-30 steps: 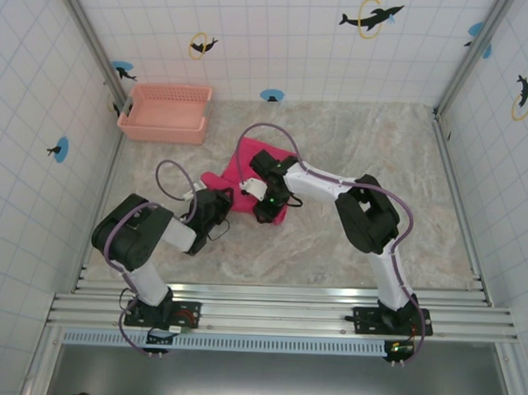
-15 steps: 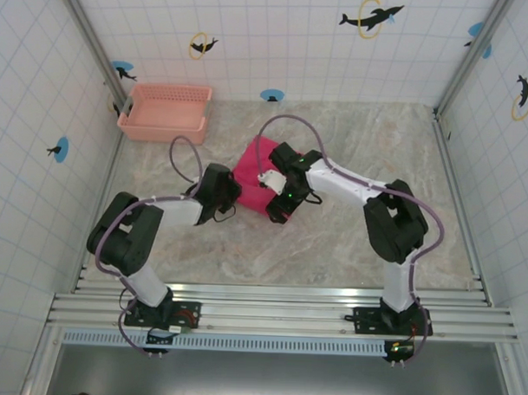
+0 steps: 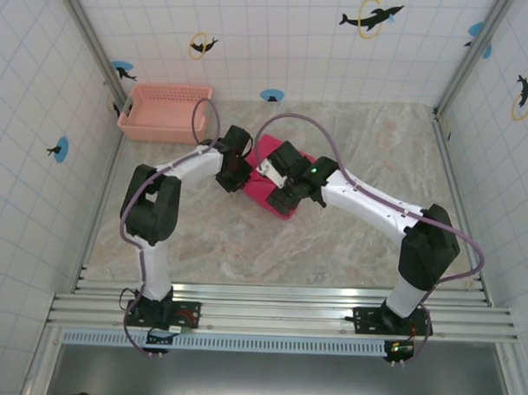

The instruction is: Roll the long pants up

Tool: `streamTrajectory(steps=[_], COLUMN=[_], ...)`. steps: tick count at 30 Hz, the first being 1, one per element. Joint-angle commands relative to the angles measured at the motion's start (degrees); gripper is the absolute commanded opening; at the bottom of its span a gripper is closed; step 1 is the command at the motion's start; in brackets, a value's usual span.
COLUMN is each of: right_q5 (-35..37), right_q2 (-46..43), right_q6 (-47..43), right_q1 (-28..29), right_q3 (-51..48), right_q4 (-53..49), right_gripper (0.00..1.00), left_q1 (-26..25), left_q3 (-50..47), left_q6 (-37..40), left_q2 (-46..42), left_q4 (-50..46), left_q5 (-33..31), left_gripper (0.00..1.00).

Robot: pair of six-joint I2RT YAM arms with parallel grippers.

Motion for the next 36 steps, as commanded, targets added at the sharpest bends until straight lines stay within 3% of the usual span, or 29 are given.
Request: streamTrajectory(steps=[1,8,15,27,36], right_q5=[7.38,15.54,32.47,44.41,50.70], right_q2=[3.06,11.05,19.87,26.62,31.95], right_q6=[-0.08,-0.05,-2.11,-1.15,7.23], right_q1=[3.84,8.56,10.46,14.68,20.82], right_q3=[1.67,5.72,8.05,-0.28,-3.49], right_q4=[2.48,2.84,4.39,9.17,5.43], right_gripper=[0.99,0.99,0.99,0.99,0.99], left_q1=[-0.31,-0.45,-0.44,-0.36,0.10], left_q3=[4.18,10.50,13.60,17.10,17.90], left_q6=[3.08,3.51,4.78,4.96,3.95], left_q2=[9.80,15.39,18.29,20.87,21.03], left_q4=[-21.36,-29.86,-36.16,-39.86,-40.48], left_q5=[4.67,3.74,2.46,1.87,1.87], left_gripper=[0.00,0.00,0.00,0.00,0.00])
